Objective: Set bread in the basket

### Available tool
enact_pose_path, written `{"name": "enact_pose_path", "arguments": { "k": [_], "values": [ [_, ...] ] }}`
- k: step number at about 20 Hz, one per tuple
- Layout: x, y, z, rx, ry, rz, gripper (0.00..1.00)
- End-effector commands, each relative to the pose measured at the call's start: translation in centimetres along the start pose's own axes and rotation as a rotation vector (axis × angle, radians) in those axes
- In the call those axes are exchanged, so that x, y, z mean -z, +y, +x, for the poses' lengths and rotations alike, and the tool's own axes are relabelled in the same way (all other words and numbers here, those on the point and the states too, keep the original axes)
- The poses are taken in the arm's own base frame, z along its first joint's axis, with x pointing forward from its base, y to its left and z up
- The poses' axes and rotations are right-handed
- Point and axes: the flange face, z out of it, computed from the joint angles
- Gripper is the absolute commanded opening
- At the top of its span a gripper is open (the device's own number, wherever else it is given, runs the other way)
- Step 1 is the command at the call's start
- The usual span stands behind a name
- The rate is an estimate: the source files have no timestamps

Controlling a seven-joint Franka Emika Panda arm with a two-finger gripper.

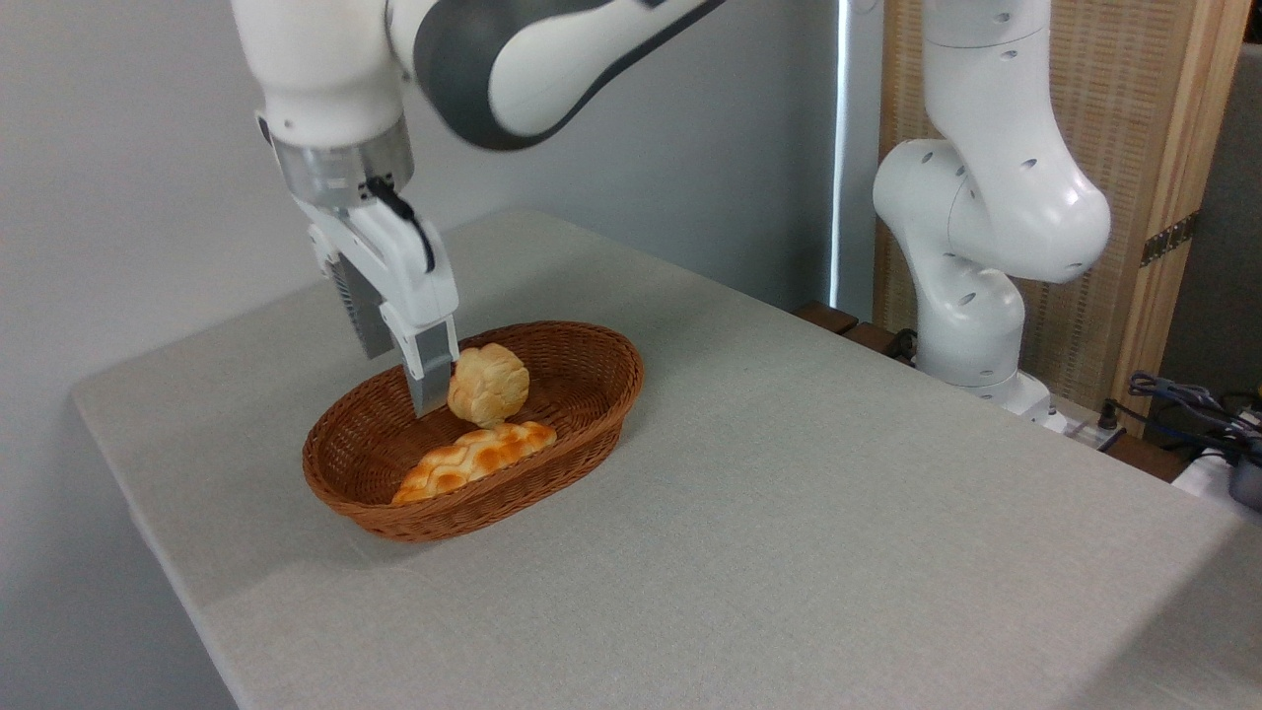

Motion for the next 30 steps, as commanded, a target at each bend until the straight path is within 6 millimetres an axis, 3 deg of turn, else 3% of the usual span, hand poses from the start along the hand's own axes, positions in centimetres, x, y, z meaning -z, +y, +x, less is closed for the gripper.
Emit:
{"name": "enact_pose_path", "arguments": {
  "k": [1,3,6,12,19,30],
  "values": [
    [5.1,-2.1,-2.2,0.046,0.041,0.041,1.0],
    [7.1,-2.1,-3.3,0.053,0.05,0.067,1.0],
    [8.1,-2.8,-5.3,-0.015,-0.066,0.146,1.0],
    [9.1,-2.7,-6.6,-0.015,-0.106,0.19,1.0],
    [7.9,-2.0,-6.8,-0.019,-0.127,0.174,1.0],
    [7.9,-2.0,-7.6,-0.015,-0.186,0.161,1.0]
  ]
}}
